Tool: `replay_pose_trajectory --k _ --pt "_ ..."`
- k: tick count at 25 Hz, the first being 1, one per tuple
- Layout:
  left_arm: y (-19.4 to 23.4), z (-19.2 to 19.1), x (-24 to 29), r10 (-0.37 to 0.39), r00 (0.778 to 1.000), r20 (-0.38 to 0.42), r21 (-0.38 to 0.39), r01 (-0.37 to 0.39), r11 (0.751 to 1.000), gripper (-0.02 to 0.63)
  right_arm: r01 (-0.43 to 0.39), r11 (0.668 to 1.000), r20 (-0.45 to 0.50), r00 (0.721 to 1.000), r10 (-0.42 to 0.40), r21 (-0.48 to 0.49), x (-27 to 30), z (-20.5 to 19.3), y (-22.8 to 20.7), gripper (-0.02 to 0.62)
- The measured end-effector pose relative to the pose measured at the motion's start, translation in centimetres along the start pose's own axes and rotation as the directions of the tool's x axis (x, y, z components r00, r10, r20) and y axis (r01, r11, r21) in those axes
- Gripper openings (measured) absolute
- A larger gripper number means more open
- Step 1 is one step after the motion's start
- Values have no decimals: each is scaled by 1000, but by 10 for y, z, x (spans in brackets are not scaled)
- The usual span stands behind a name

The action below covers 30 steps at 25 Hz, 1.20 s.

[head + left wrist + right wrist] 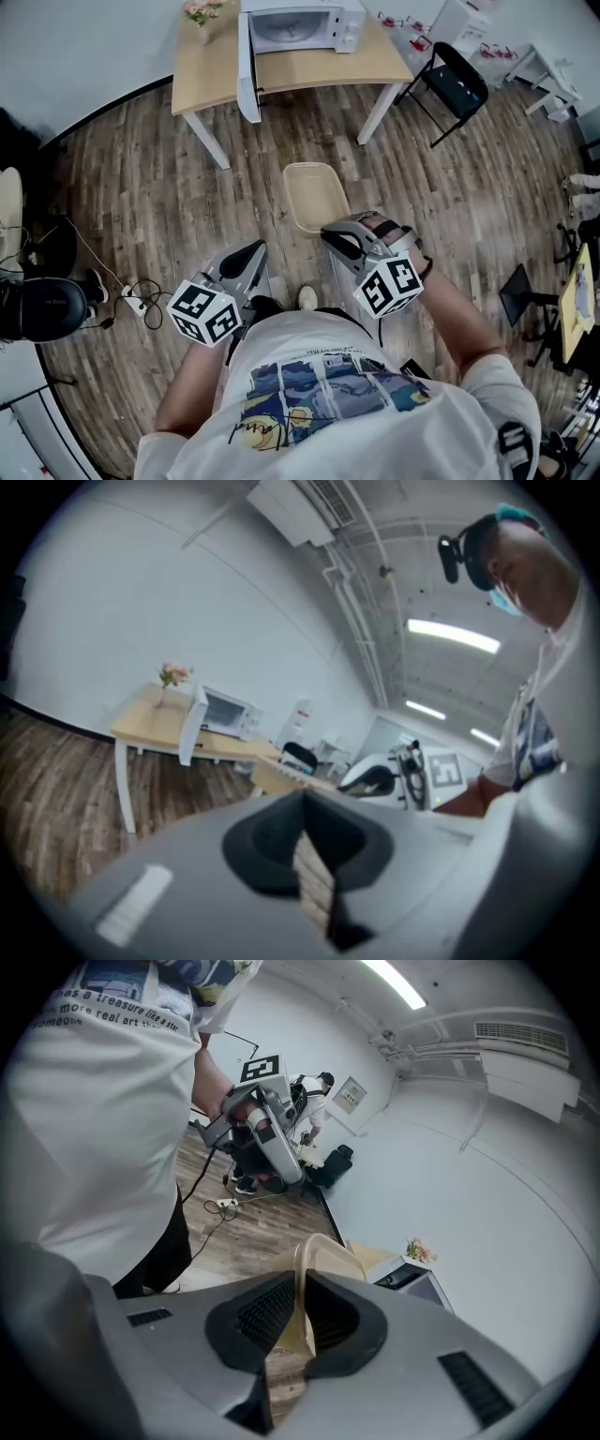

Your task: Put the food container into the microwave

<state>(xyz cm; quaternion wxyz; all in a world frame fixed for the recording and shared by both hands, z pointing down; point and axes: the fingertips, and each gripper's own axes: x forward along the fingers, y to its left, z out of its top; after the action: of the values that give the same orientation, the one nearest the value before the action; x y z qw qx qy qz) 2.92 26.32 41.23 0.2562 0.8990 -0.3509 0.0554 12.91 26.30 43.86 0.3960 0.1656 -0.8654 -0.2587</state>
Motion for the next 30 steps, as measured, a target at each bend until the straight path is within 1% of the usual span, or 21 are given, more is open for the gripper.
replay_pose_trajectory --k 4,7,8,11,12,17,20,23,26,30 --pt "11 12 16 9 1000 24 -15 -8 1000 8 8 1000 1 1000 -8 -13 12 -21 -19 34" --pt "26 22 26 -2 1000 25 -27 3 1000 8 5 1000 -12 1000 -5 9 24 -28 -36 34" --pt "34 27 28 -11 999 30 -39 12 999 8 7 1000 -16 1000 -7 9 31 -31 -43 34" --pt "61 53 41 -57 996 68 -110 65 992 8 27 1000 -28 999 -27 -10 56 -39 -71 34" --pt "70 63 47 -76 994 76 -113 85 990 8 32 999 -37 999 -32 -7 63 -41 -81 34" --pt "114 119 71 -165 984 69 -38 168 985 8 71 997 -113 991 -68 26 95 -49 -136 34" --pt "146 150 77 -199 978 64 12 198 980 8 112 994 -149 983 -108 16 118 -57 -173 34" --pt "176 177 82 -217 975 54 57 214 975 8 146 989 -177 974 -142 12 140 -64 -204 34" --pt "201 194 89 -223 973 58 65 219 974 8 169 986 -194 967 -163 12 163 -74 -231 34" --pt "220 210 103 -229 971 61 69 225 972 8 167 986 -212 964 -161 9 186 -93 -263 34"
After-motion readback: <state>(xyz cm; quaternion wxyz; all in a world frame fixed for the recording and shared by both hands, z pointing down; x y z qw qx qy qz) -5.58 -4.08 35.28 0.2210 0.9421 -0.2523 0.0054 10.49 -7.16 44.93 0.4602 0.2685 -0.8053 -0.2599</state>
